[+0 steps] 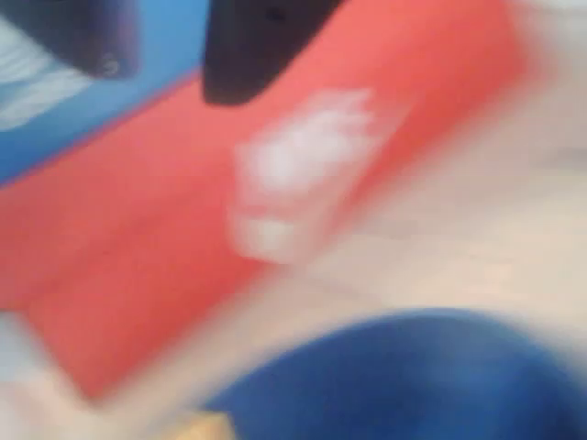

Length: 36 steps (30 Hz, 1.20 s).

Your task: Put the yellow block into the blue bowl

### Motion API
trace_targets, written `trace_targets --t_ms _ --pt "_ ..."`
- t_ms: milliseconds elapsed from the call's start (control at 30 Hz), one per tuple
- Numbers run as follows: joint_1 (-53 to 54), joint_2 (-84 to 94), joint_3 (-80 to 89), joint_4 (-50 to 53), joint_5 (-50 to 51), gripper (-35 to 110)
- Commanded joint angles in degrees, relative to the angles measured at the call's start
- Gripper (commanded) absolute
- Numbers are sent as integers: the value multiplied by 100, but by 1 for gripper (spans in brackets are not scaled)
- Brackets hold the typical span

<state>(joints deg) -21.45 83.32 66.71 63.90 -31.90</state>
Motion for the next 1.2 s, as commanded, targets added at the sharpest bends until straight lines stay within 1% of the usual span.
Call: trace_targets --t_ms 0,167,267,400,567,667,900,1033,1167 --pt "167 1327 -281 1204 861 0" --pt "167 2268 -272 2602 1679 0" --pt "132 2821 -255 3094 2083 0" --pt "132 3551 202 3366 2593 0" --pt "141 4790 1477 3349 2848 0" --pt "149 5722 2540 3050 2900 0" --pt "185 7893 5476 1371 2874 0" --pt "185 8332 6680 905 2944 0" --pt "185 8341 7216 729 2953 0"
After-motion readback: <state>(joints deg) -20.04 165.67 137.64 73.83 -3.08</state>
